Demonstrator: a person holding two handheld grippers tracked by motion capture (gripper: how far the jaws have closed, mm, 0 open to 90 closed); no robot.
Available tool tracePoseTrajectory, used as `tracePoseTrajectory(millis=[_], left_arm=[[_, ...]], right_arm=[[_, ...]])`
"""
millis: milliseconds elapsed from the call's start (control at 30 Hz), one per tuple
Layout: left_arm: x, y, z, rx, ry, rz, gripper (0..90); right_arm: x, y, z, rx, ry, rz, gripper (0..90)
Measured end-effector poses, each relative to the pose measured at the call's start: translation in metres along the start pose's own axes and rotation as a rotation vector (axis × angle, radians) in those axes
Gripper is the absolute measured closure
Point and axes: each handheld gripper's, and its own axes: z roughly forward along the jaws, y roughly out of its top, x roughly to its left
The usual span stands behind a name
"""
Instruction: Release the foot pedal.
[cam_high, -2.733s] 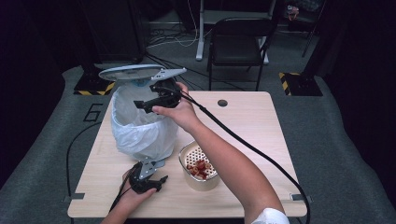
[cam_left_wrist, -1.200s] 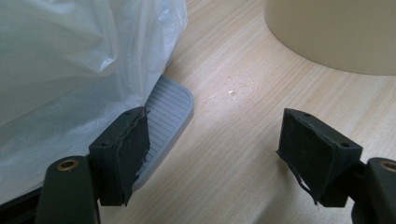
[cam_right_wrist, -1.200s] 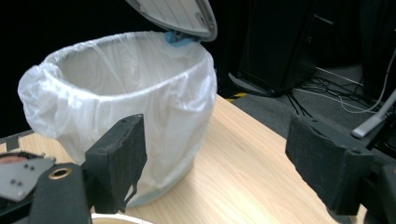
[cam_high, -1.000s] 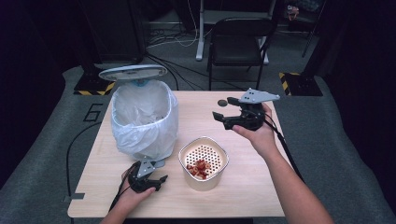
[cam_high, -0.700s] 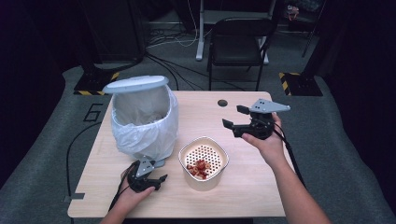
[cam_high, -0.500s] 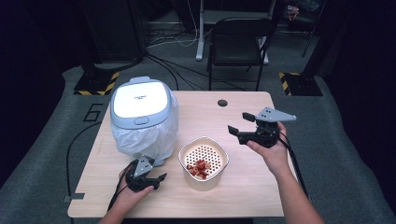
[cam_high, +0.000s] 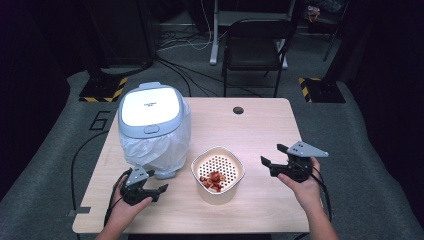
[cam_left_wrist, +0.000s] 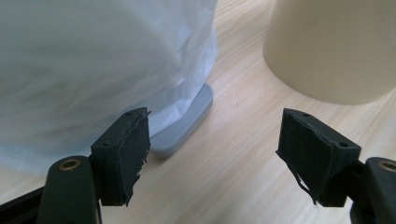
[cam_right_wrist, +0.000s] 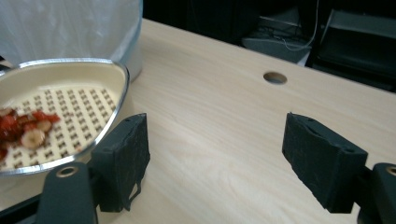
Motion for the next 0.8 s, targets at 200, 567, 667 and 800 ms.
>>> tracePoseTrajectory(millis=[200,567,667,800], left_arm=[[0.017,-0.011,-0.018,0.031,0.049,-0.005,23.2],[0.043,-0.034,-0.028,0.031,0.137,-0.120,22.3],[0.050,-0.041,-0.027,0.024,0.169,-0.145,20.8],[0.056,-0.045,-0.027,0.044,0.172,-0.164,20.5]], right_arm=[[-0.003,-0.016,-0.007,0.036,-0.060,-0.007,22.5],[-0.010,-0.042,-0.001,0.080,-0.109,0.000,22.4],[-0.008,-0.050,0.005,0.080,-0.126,-0.037,22.5],[-0.012,-0.067,0.016,0.112,-0.133,-0.012,22.4]])
